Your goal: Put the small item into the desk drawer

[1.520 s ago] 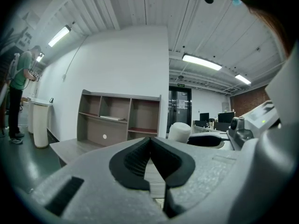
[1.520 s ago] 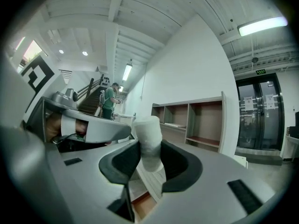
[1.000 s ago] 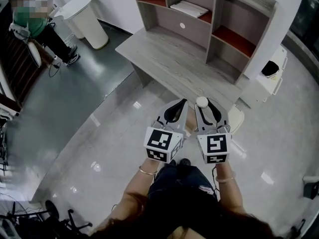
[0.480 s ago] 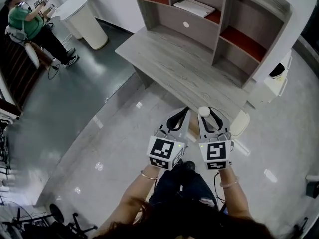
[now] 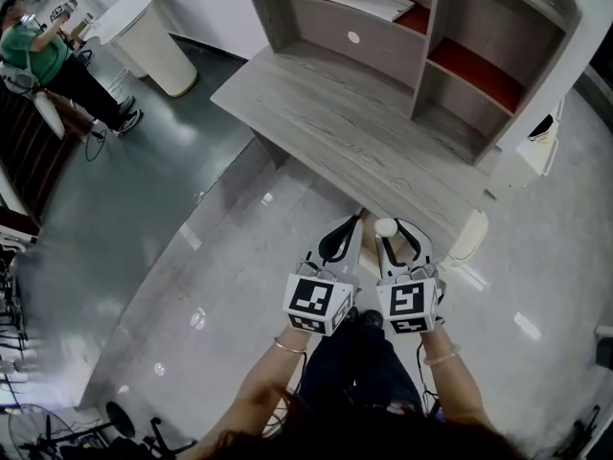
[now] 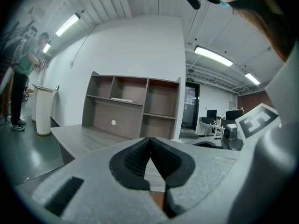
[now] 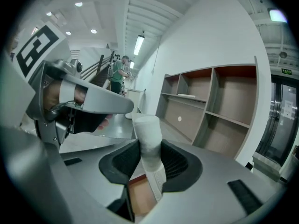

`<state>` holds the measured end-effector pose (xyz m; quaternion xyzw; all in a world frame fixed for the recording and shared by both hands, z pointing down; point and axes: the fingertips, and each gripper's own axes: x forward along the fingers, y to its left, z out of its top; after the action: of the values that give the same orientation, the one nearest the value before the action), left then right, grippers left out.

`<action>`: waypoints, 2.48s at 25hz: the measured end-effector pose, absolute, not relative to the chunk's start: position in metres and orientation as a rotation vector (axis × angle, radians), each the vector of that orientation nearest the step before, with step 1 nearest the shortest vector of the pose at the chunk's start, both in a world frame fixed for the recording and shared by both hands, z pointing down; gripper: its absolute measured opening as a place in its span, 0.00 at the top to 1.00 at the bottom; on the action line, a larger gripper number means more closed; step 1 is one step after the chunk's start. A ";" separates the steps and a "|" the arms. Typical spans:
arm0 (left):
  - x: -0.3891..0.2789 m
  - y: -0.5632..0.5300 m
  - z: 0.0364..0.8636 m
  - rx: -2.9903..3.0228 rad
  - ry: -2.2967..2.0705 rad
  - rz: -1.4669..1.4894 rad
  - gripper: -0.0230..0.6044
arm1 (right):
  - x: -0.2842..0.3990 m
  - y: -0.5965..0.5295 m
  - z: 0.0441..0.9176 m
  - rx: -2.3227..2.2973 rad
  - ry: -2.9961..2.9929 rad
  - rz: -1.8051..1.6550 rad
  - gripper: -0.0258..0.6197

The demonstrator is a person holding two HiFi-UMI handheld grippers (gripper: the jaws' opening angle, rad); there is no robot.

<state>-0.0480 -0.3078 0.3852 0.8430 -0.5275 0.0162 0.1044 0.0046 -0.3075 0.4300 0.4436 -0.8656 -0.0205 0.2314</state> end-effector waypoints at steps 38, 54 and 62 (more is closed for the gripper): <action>-0.064 -0.335 0.555 2.401 -1.471 0.124 0.94 | -0.011 -0.322 0.653 1.090 -2.091 0.016 0.76; -0.071 -0.346 0.617 2.365 -1.426 0.157 0.94 | -0.011 -0.325 0.736 1.039 -1.977 0.098 0.76; -0.075 -0.354 0.640 2.347 -1.420 0.170 0.94 | -0.006 -0.330 0.768 1.008 -1.909 0.126 0.75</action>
<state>-0.0750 -0.3542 0.6404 0.8376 -0.5066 0.0605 0.1953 -0.0064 -0.3295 0.7683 0.4115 -0.7790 0.0514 0.4704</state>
